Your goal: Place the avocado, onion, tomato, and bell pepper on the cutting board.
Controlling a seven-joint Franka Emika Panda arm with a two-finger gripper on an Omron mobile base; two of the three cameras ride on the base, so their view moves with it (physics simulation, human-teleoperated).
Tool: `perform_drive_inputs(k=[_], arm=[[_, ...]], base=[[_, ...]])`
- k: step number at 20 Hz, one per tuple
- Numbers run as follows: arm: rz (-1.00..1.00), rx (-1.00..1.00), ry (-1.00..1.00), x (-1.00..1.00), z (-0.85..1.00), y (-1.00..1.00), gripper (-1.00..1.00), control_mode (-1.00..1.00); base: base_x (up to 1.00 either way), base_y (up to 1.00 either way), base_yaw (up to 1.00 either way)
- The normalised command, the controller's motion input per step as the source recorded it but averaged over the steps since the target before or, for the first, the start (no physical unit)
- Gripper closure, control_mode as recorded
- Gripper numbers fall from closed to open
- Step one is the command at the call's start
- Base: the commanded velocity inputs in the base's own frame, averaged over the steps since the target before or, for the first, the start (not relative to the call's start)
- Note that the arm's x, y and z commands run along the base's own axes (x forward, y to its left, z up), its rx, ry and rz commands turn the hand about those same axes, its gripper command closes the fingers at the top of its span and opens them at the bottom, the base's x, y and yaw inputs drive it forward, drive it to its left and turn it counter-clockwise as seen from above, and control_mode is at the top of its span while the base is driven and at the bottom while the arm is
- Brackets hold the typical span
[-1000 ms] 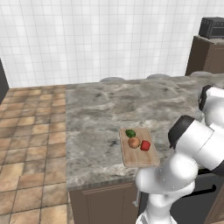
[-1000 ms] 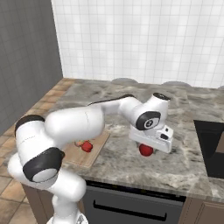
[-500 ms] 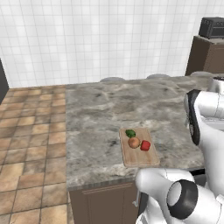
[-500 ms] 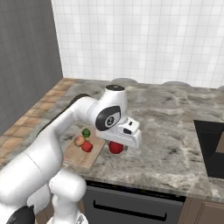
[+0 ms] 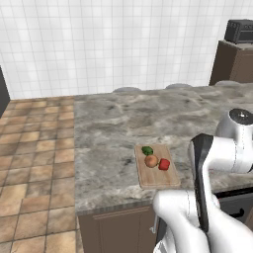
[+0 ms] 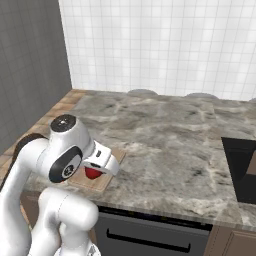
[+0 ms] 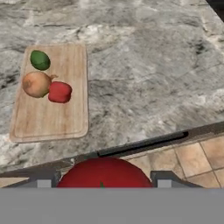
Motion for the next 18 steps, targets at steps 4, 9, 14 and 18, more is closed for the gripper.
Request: perform_drive_inputs(k=[4,9,14,18], arm=[[0.11,0.01,-0.36,-0.11,0.40,0.89,1.00,-1.00],[0.08,0.00,-0.18,0.00,0.28,0.73,1.00,-1.00],[0.04,0.00,-0.02,0.00,-0.01,0.43,1.00,-1.00],[0.01,0.00,0.02,0.04,-0.12,0.24,1.00,-1.00]], base=[[0.00,0.00,0.00],[0.00,0.00,0.00],[0.00,0.00,0.00],[0.00,0.00,0.00]])
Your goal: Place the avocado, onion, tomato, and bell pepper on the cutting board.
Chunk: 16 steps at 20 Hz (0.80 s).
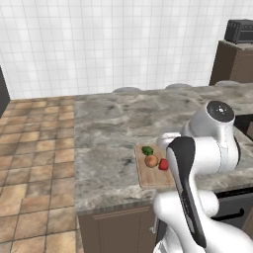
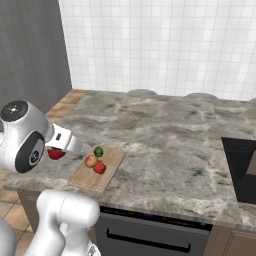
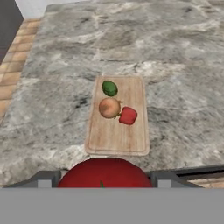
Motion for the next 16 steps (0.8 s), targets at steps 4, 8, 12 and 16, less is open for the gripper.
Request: perform_drive_inputs(k=[4,8,12,16], arm=[[0.00,0.00,0.13,0.36,-0.22,0.17,1.00,-1.00],[0.00,0.00,0.11,0.42,-0.32,0.06,1.00,-1.00],[0.00,0.00,0.12,0.42,-0.39,0.00,1.00,-1.00],[0.01,0.00,0.09,0.39,-0.42,0.00,1.00,-1.00]], base=[[0.00,0.00,0.00],[0.00,0.00,0.00],[0.00,0.00,0.00],[0.00,0.00,0.00]])
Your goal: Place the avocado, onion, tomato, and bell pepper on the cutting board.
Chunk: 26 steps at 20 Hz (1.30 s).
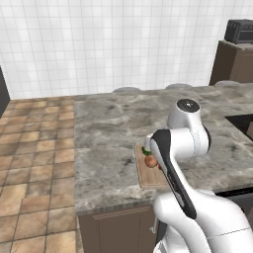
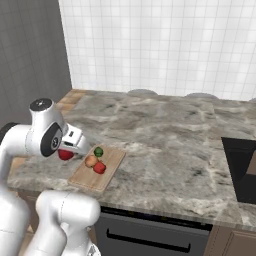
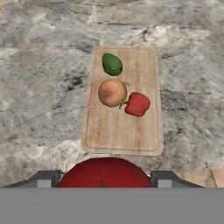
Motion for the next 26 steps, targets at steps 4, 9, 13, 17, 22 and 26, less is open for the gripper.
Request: perform_drive_inputs(k=[4,9,13,17,22,26], arm=[[0.01,0.00,0.08,0.42,-0.41,0.00,1.00,-1.00],[0.01,0.00,0.06,0.30,-0.41,0.00,1.00,-1.00],[0.02,0.00,0.03,0.14,-0.41,0.00,1.00,-1.00],[0.02,0.00,0.03,0.13,-0.43,0.00,1.00,-1.00],[0.02,0.00,0.03,0.20,-0.37,0.00,1.00,-1.00],[0.02,0.00,0.00,0.15,-0.29,0.00,1.00,-1.00]], base=[[0.00,0.00,0.00],[0.00,0.00,0.00],[0.00,0.00,0.00],[0.00,0.00,0.00],[0.00,0.00,0.00],[0.00,0.00,0.00]])
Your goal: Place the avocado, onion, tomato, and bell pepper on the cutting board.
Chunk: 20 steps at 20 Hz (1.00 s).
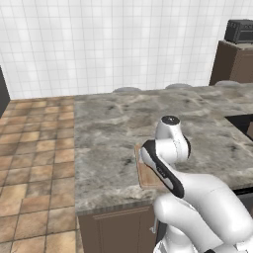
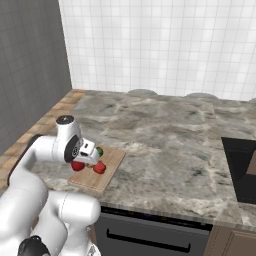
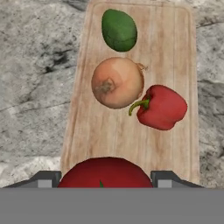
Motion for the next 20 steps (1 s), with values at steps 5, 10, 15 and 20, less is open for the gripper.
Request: perform_drive_inputs(k=[5,10,15,20], arm=[[0.01,0.00,0.00,0.14,-0.27,0.00,1.00,-1.00],[0.01,0.00,0.00,0.12,-0.30,0.00,1.00,-1.00],[0.01,0.00,0.00,0.11,-0.31,0.00,1.00,-1.00],[0.01,0.00,0.00,0.08,-0.29,0.00,1.00,-1.00]], base=[[0.00,0.00,0.00],[0.00,0.00,0.00],[0.00,0.00,0.00],[0.00,0.00,0.00]])
